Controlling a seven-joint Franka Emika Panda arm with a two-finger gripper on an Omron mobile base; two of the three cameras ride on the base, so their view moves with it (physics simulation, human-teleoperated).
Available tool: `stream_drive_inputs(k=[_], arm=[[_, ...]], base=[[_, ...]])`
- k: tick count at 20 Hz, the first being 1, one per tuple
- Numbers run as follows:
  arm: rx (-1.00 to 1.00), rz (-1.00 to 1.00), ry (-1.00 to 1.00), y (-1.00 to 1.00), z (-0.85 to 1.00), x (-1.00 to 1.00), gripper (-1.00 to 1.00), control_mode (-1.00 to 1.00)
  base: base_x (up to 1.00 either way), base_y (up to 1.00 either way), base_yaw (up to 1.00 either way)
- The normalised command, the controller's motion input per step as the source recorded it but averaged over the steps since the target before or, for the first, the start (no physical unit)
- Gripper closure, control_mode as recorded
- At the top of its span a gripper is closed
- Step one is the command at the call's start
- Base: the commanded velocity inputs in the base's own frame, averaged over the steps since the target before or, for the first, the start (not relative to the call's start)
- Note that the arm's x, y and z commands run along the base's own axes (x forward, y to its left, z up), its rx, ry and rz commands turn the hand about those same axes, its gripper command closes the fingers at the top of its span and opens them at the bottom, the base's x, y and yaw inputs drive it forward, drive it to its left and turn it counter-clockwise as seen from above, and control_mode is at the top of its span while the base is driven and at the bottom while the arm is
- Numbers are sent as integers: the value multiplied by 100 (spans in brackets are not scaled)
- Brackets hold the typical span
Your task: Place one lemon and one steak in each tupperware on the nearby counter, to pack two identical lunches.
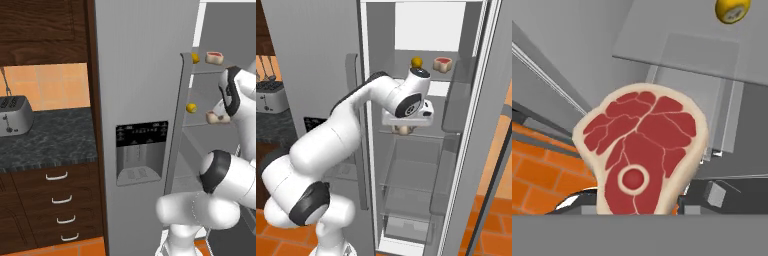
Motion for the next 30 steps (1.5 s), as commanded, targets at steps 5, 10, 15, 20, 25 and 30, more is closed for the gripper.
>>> stream_drive_inputs(k=[5, 10, 15, 20, 25, 30], arm=[[-9, 0, -1, 36, 2, -91, 100, -100], [-9, 0, 0, 27, 5, -100, 100, -100], [-13, -9, 10, 59, 0, -61, 100, -100], [-10, -10, 9, 59, 0, -43, 100, -100], [-2, -2, 1, 16, 0, -31, 100, -100], [0, 0, 0, 3, 0, -7, 100, 100]], base=[[0, 0, 0], [0, 0, 0], [0, 0, 0], [0, 0, 0], [0, 0, 0], [-38, 5, -3]])
